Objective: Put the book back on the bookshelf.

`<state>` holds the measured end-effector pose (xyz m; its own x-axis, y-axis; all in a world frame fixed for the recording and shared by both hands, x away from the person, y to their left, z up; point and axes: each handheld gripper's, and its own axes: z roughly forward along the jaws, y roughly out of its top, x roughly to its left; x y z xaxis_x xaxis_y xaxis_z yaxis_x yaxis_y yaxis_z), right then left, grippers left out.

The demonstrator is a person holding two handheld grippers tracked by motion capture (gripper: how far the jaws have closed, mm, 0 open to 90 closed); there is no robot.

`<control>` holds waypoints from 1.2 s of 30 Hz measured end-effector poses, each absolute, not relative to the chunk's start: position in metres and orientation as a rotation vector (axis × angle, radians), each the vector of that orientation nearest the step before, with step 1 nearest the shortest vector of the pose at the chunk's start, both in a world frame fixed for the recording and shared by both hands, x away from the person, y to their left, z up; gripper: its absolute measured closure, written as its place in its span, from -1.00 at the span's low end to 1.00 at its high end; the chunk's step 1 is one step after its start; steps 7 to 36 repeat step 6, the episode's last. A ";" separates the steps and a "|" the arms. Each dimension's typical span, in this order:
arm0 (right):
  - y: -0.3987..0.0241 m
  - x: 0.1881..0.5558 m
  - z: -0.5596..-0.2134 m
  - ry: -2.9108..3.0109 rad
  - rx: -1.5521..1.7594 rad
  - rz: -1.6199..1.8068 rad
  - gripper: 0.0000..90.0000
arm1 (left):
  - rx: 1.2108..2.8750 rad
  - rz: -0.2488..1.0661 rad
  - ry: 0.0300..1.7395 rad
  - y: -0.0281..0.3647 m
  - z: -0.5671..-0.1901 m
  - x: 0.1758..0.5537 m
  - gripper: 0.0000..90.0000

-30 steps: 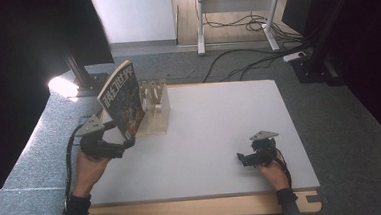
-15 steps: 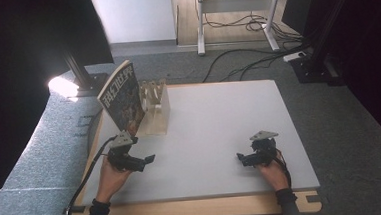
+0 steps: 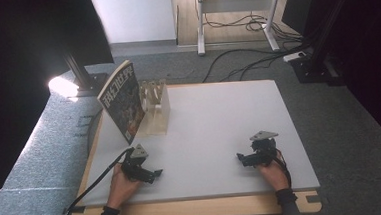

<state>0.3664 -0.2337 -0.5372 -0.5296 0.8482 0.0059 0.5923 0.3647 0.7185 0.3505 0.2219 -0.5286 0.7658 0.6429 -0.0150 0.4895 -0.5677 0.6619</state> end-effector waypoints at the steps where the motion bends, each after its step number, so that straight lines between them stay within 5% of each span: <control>1: -0.234 0.366 -0.537 2.264 1.260 0.965 -1.00 | 2.293 0.303 0.839 0.222 -0.529 0.350 -1.00; 36: -0.234 0.366 -0.537 2.263 1.258 0.965 -1.00 | 2.292 0.298 0.843 0.222 -0.529 0.351 -1.00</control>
